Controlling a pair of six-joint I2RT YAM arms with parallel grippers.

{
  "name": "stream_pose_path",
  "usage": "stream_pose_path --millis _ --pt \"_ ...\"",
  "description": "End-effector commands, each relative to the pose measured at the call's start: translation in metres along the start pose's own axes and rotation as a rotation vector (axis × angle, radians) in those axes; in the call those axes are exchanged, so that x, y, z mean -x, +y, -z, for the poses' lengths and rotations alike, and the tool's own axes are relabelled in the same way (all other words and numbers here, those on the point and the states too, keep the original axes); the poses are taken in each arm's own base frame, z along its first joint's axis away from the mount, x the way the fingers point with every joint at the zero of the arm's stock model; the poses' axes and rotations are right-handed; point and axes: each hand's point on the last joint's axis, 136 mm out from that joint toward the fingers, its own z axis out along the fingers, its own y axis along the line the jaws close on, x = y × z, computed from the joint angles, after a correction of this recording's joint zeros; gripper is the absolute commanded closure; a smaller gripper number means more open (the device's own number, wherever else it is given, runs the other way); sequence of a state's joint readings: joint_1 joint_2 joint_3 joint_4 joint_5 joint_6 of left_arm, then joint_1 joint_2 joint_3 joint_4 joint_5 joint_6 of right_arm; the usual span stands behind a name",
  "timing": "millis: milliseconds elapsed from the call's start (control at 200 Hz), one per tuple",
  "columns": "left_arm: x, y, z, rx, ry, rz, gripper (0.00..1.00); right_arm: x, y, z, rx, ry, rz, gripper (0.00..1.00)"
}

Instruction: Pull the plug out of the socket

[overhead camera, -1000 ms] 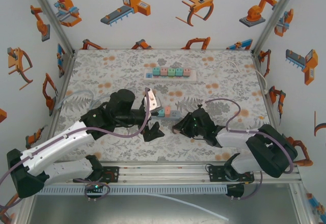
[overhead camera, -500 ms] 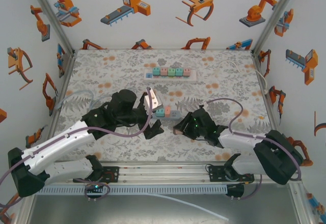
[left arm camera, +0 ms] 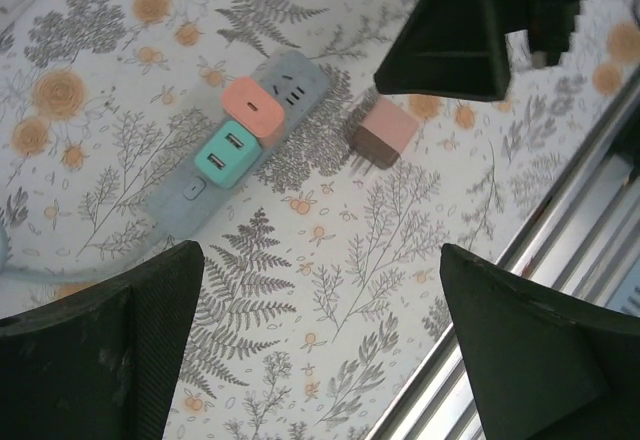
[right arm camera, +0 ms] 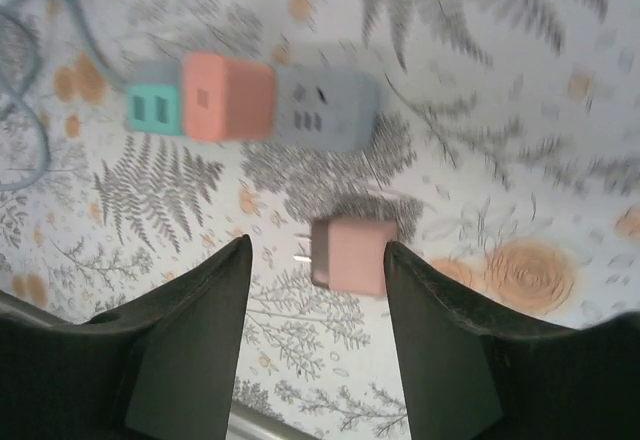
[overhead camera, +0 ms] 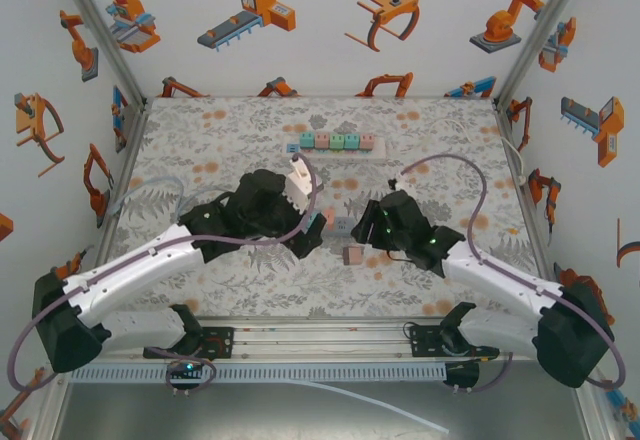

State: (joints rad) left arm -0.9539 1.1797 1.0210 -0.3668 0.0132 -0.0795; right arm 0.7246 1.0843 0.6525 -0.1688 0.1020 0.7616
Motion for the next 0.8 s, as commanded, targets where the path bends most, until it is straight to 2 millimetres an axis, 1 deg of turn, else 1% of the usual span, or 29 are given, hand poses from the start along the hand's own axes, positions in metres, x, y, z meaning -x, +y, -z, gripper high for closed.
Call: stream_pose_path --millis 0,40,80,150,195,255,325,421,516,606,686,796 --pt "0.022 0.027 0.001 0.106 -0.063 0.213 0.08 0.035 0.022 0.019 0.019 -0.105 0.424 0.47" --pt "0.022 0.037 0.0 0.129 -0.069 0.265 0.09 0.041 0.037 0.022 0.07 -0.129 0.558 0.47" --pt "0.021 0.047 -0.001 0.154 -0.075 0.318 0.1 0.041 0.051 0.024 0.133 -0.143 0.707 0.47" --pt "0.02 0.064 -0.003 0.197 -0.074 0.398 0.11 0.032 0.074 0.028 0.256 -0.143 0.944 0.47" --pt "0.017 0.075 -0.005 0.231 -0.055 0.443 0.11 0.026 0.083 0.029 0.317 -0.145 1.072 0.45" --pt "0.011 0.087 -0.008 0.268 -0.028 0.493 0.13 0.011 0.091 0.029 0.407 -0.136 1.233 0.44" --pt "0.005 0.099 -0.014 0.286 -0.003 0.56 0.19 -0.001 0.097 0.027 0.484 -0.125 1.355 0.4" --pt "-0.006 0.106 -0.027 0.261 0.036 0.636 0.25 -0.007 0.102 0.016 0.523 -0.09 1.39 0.34" --pt "-0.018 0.106 -0.043 0.226 0.104 0.672 0.31 -0.013 0.104 0.001 0.557 -0.033 1.38 0.31" --pt "-0.031 0.103 -0.058 0.184 0.174 0.69 0.35 -0.019 0.105 -0.014 0.596 0.025 1.343 0.3" --pt "-0.039 0.101 -0.069 0.162 0.208 0.703 0.37 -0.024 0.102 -0.028 0.623 0.07 1.31 0.31" --pt "-0.05 0.103 -0.08 0.169 0.247 0.714 0.38 -0.025 0.1 -0.042 0.638 0.081 1.273 0.31"
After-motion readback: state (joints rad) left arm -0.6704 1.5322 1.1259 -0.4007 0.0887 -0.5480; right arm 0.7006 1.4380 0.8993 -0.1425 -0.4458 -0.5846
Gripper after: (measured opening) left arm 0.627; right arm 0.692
